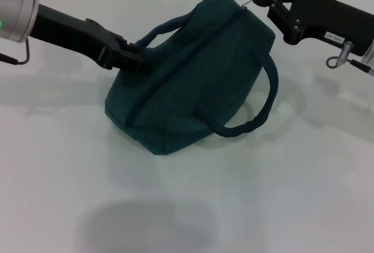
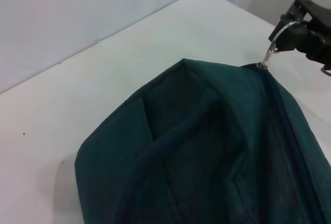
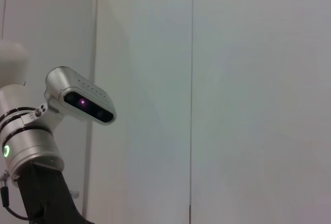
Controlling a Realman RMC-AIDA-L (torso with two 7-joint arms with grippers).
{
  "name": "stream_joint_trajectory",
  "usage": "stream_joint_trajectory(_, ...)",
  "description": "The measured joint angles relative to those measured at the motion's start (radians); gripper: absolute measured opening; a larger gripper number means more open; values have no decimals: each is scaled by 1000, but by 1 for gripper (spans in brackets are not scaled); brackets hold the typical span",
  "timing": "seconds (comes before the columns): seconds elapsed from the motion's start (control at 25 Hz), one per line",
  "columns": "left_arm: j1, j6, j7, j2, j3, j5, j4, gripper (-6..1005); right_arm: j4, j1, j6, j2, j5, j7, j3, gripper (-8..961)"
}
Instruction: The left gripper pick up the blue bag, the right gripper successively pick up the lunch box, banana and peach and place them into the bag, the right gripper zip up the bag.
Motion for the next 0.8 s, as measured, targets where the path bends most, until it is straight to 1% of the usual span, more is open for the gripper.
stream_joint_trajectory(0.12, 2, 0, 1, 0, -3, -3, 4, 564, 0, 0, 6, 0, 0, 0, 2, 62)
stream_joint_trajectory(0.32, 8, -1, 2, 3, -6, -4, 3, 353, 3, 0, 9, -1, 0, 0, 22, 63)
stream_joint_trajectory(0.6, 15, 1, 14, 11, -11, -2, -1, 291, 23, 0, 73, -2, -3, -12, 26, 64)
stream_joint_trajectory(0.8, 15, 2, 27, 12, -18, -3, -2, 254, 25, 0, 80, -2, -3, -19, 26, 65)
